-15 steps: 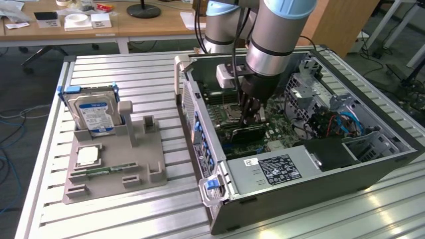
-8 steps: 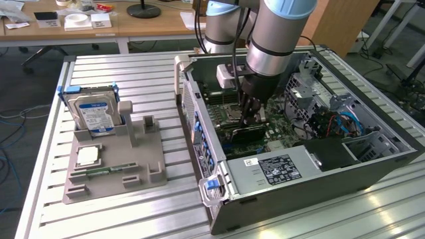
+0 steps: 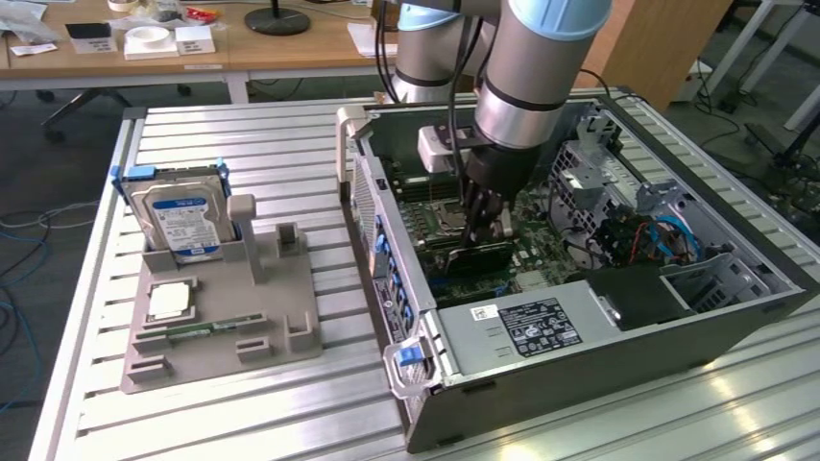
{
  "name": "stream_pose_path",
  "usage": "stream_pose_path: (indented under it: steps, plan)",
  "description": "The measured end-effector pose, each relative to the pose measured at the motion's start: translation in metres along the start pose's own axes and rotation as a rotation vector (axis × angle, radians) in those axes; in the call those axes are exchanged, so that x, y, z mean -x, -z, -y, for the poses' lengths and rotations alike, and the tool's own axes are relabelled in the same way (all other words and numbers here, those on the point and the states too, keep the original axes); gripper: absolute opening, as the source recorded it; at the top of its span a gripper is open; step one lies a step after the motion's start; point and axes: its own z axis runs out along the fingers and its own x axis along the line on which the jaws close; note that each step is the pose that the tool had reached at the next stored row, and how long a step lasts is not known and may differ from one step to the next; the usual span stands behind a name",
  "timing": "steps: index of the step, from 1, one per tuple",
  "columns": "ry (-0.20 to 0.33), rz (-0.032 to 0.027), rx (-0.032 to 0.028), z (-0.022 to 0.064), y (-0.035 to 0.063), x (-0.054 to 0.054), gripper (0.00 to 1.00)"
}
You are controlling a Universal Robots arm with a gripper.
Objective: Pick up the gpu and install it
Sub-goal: 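Press down on the gpu until it lock into place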
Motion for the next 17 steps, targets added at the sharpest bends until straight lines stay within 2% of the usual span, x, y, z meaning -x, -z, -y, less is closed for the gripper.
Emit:
stream_pose_path:
  steps: [17]
  plan:
    - [0.000, 0.0003, -0.0008, -0.0012, -0.0026, -0.0004, 0.11]
